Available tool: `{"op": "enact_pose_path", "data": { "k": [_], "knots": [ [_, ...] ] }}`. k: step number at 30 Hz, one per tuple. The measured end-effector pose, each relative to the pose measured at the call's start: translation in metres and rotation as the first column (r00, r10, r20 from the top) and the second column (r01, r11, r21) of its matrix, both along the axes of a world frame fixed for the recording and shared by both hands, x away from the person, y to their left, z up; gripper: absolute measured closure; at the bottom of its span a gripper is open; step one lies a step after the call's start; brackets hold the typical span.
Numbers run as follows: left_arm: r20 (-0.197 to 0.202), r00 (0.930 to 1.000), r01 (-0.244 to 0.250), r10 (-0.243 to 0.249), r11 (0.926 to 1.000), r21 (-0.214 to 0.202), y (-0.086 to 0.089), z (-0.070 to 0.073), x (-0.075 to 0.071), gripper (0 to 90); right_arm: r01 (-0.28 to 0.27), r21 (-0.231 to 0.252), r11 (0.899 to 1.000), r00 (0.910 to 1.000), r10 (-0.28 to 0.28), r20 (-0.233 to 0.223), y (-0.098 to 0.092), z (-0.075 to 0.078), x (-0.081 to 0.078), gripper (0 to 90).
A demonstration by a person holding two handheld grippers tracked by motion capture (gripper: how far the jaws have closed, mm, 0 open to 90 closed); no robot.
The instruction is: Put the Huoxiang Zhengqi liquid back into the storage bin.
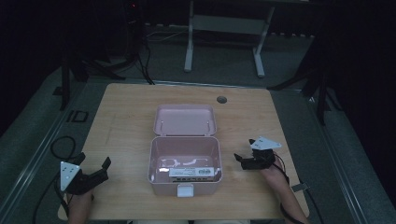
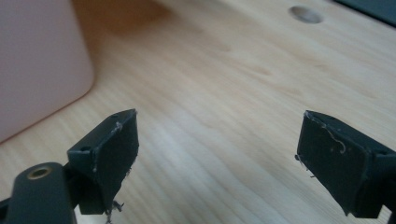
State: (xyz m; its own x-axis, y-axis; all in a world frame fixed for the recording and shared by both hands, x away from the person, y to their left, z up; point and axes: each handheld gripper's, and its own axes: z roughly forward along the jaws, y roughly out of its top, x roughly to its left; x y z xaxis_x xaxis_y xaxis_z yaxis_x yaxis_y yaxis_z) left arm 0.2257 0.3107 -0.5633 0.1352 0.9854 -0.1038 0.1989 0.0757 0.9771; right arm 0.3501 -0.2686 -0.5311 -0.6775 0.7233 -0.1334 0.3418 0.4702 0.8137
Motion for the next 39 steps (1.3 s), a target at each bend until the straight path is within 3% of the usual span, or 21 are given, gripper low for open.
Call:
{"op": "enact_pose_path", "data": {
  "k": [3, 9, 10, 17, 22, 27, 32, 36, 39],
  "knots": [
    [-0.001, 1.0, -0.001, 0.001, 1.0, 0.001, 0.0, 0.0, 0.0, 2.9, 0.031, 0.03, 0.999, 0.9995, -0.031, 0.01, -0.007, -0.001, -0.003, 12.4],
    [0.0, 1.0, 0.0, 0.0, 1.0, -0.001, 0.0, 0.0, 0.0, 2.9, 0.105, 0.029, 0.994, 0.9923, -0.107, 0.062, -0.015, -0.002, -0.009, 12.5],
    [0.0, 1.0, 0.0, 0.0, 1.0, 0.0, 0.0, 0.0, 0.0, 2.9, 0.106, 0.062, 0.992, 0.9929, -0.109, 0.046, -0.021, -0.001, -0.009, 12.9],
    [0.001, 1.0, 0.002, -0.002, 1.0, 0.002, 0.0, 0.0, 0.0, 3.0, 0.13, 0.069, 0.989, 0.9904, -0.133, 0.038, -0.031, -0.004, -0.01, 13.1],
    [0.0, 1.0, 0.001, -0.001, 1.0, 0.004, 0.0, 0.0, 0.0, 2.9, 0.215, 0.123, 0.969, 0.9735, -0.222, 0.052, -0.047, -0.005, -0.013, 13.3],
    [0.001, 1.0, 0.002, -0.002, 1.0, 0.002, 0.0, 0.0, 0.0, 2.9, 0.316, 0.161, 0.935, 0.9432, -0.328, 0.053, -0.06, -0.01, -0.014, 13.6],
    [0.0, 1.0, 0.003, -0.003, 1.0, 0.002, 0.0, 0.0, 0.0, 3.0, 0.345, 0.187, 0.92, 0.9335, -0.357, 0.034, -0.07, -0.014, -0.014, 13.9],
    [0.0, 1.0, 0.003, -0.003, 1.0, 0.002, 0.0, 0.0, 0.0, 2.9, 0.378, 0.195, 0.905, 0.919, -0.392, 0.039, -0.074, -0.015, -0.015, 14.1],
    [0.0, 1.0, 0.003, -0.003, 1.0, 0.0, 0.0, 0.0, 0.0, 2.9, 0.388, 0.182, 0.904, 0.9163, -0.399, 0.03, -0.076, -0.017, -0.014, 14.1]
  ]
}}
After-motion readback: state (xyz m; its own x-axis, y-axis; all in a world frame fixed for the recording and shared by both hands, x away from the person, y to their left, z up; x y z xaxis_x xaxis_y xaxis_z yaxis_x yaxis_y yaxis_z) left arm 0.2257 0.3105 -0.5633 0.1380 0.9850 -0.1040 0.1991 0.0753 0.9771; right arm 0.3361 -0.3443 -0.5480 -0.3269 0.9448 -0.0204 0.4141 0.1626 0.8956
